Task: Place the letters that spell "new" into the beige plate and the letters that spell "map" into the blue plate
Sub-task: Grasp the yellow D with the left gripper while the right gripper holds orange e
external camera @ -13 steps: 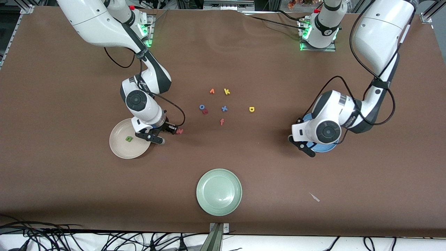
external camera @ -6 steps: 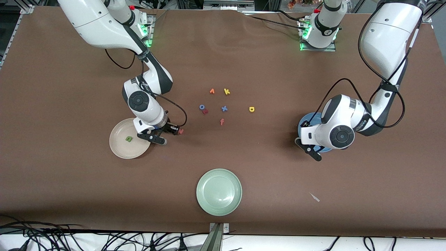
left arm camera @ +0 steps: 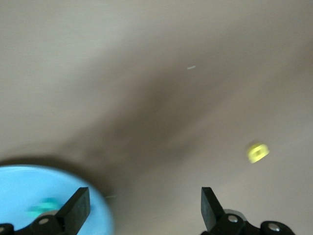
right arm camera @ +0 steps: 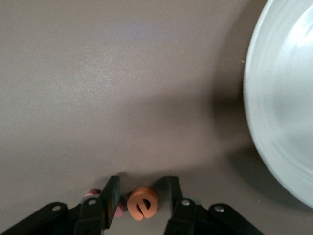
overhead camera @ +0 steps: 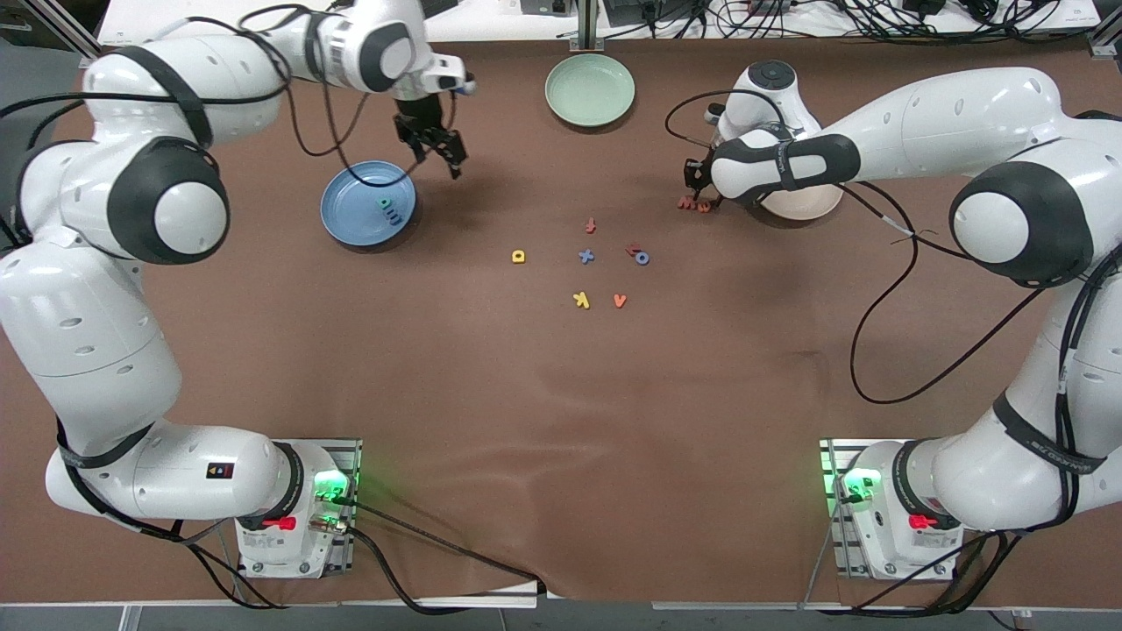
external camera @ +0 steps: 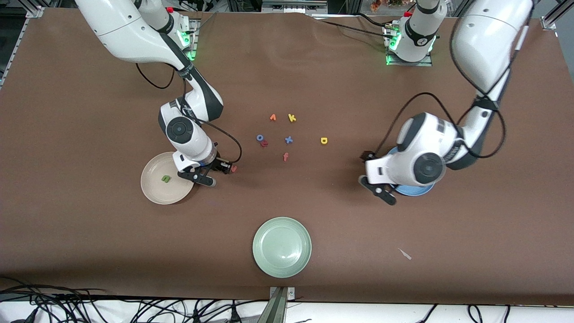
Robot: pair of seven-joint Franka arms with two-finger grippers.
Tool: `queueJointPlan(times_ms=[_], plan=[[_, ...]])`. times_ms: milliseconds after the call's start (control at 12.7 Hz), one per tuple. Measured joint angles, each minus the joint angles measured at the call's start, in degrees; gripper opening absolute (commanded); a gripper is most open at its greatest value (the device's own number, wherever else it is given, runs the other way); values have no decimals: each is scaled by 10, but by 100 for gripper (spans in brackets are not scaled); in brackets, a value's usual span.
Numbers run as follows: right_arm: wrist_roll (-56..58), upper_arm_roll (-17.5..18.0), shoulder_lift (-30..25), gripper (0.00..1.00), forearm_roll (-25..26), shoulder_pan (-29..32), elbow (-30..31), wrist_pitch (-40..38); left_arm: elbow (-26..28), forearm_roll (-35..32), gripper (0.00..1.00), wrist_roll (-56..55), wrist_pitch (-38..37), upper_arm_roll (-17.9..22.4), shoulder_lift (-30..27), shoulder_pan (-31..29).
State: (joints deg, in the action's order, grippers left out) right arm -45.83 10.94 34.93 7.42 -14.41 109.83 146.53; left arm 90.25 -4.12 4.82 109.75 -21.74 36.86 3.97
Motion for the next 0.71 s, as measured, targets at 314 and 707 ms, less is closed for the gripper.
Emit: queueJointPlan(times_ms=[314,707], plan=[[0,0,1,47,1,-1,0,7,11,0,100,-265,14,0,3,116],[14,0,1,47,6,-1,-3,11,113,-8,85,-323,146,6,6,138]])
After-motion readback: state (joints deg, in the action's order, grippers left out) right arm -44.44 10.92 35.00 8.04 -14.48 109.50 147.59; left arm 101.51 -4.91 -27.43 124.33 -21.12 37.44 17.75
